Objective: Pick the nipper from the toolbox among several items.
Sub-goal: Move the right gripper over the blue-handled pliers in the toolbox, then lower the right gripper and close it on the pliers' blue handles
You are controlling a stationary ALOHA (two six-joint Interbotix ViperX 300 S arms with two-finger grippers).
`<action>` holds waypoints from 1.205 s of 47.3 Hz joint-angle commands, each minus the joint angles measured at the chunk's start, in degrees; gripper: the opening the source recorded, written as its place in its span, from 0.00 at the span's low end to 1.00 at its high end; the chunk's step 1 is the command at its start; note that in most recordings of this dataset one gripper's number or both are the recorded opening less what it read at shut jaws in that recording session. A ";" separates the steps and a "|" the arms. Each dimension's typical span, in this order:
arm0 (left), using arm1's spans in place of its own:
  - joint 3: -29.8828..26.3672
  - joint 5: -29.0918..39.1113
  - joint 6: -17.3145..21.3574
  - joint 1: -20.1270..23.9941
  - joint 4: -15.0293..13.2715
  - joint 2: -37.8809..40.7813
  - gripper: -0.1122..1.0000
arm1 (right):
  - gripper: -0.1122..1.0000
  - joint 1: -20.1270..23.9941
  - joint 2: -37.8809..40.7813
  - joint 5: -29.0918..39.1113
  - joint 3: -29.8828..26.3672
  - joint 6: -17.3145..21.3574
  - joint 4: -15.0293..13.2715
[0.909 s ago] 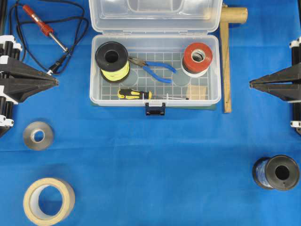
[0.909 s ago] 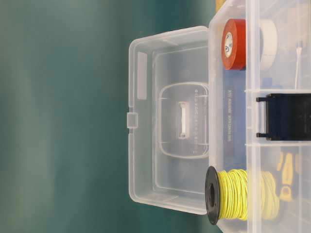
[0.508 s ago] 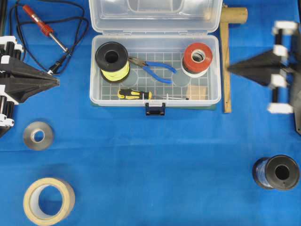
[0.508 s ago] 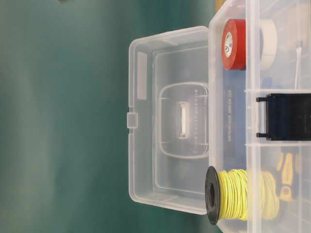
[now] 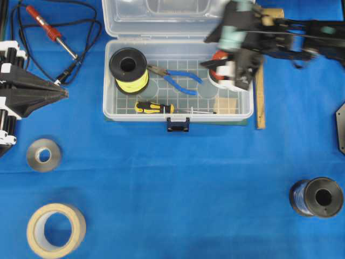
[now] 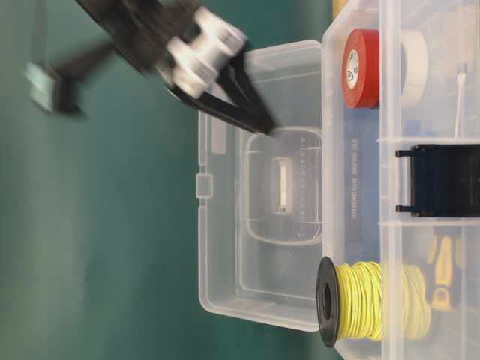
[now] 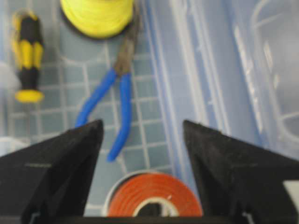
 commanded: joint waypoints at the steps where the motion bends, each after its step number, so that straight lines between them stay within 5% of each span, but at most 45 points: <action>1: -0.97 -0.62 0.00 0.00 -0.09 0.44 0.10 | 0.71 -0.62 4.39 0.44 -3.96 0.09 -0.62; 14: -0.79 -0.26 -0.09 -0.09 -0.09 0.53 0.10 | 0.65 -1.76 15.73 0.18 -8.53 -0.26 -0.79; 38: -0.18 -0.18 -0.09 0.00 -0.09 0.44 0.10 | 0.62 -0.88 22.06 -0.79 -9.32 0.09 0.18; 43: -0.18 -0.18 -0.09 0.18 -0.09 0.44 0.10 | 0.51 -0.09 22.59 -0.62 -9.58 -0.09 0.18; 49: -0.18 -0.18 -0.09 0.26 -0.09 0.44 0.10 | 0.22 0.62 22.59 -0.35 -9.58 -0.18 0.18; 57: -0.18 -0.18 -0.18 0.35 -0.09 0.35 0.10 | 0.22 0.62 20.48 0.62 -9.67 -0.18 0.09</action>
